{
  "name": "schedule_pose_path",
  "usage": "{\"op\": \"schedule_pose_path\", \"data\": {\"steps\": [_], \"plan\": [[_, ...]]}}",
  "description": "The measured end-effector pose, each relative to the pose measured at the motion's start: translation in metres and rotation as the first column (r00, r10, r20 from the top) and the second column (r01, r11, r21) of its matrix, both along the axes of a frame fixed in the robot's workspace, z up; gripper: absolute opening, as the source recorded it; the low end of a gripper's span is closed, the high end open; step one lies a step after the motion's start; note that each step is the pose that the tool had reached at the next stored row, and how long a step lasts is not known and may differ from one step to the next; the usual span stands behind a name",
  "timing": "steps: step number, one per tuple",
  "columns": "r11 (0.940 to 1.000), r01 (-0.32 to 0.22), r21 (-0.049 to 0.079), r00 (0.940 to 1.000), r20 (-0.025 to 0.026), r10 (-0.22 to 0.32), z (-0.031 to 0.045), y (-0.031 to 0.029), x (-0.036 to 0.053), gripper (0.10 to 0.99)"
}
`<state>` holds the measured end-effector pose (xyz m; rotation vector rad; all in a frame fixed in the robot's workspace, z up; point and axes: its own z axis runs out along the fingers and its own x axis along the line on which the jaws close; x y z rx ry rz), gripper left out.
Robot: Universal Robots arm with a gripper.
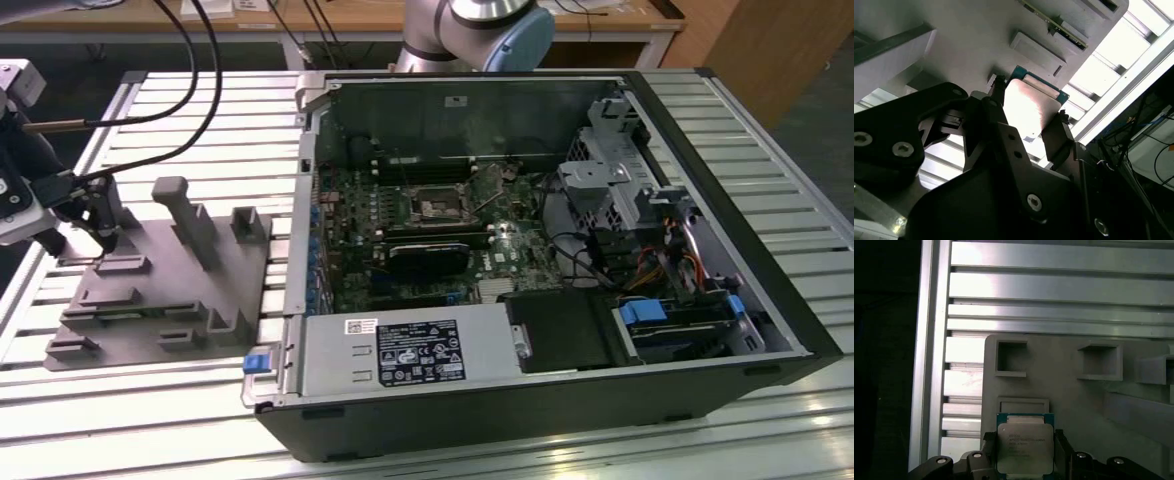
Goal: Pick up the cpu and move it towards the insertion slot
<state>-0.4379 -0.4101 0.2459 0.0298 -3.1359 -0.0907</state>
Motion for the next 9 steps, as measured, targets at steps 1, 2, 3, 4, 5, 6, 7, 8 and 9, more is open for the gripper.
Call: {"op": "schedule_pose_path", "data": {"steps": [1,2,3,4,5,6,7,8,9], "plan": [[1.0000,0.000,0.000,1.0000,0.0000,0.000,0.0006,0.0000,0.0000,0.545],[1.0000,0.000,0.000,1.0000,0.0000,0.000,0.0012,0.0001,0.0000,0.545],[1.0000,0.000,0.000,1.0000,0.0000,0.000,0.0018,0.0001,0.0000,0.545],[1.0000,0.000,0.000,1.0000,0.0001,0.000,0.0024,0.0001,0.0000,0.545],[1.0000,0.000,0.000,1.0000,0.0001,0.000,0.0031,0.0001,0.0000,0.545],[1.0000,0.000,0.000,1.0000,0.0001,0.000,0.0036,0.0002,0.0000,0.545],[1.0000,0.000,0.000,1.0000,0.0001,0.000,0.0042,0.0003,0.0000,0.545],[1.0000,0.000,0.000,1.0000,0.0000,0.000,0.0049,0.0003,0.0000,0.545],[1.0000,0.000,0.000,1.0000,0.0000,0.000,0.0055,0.0003,0.0000,0.545]]}}
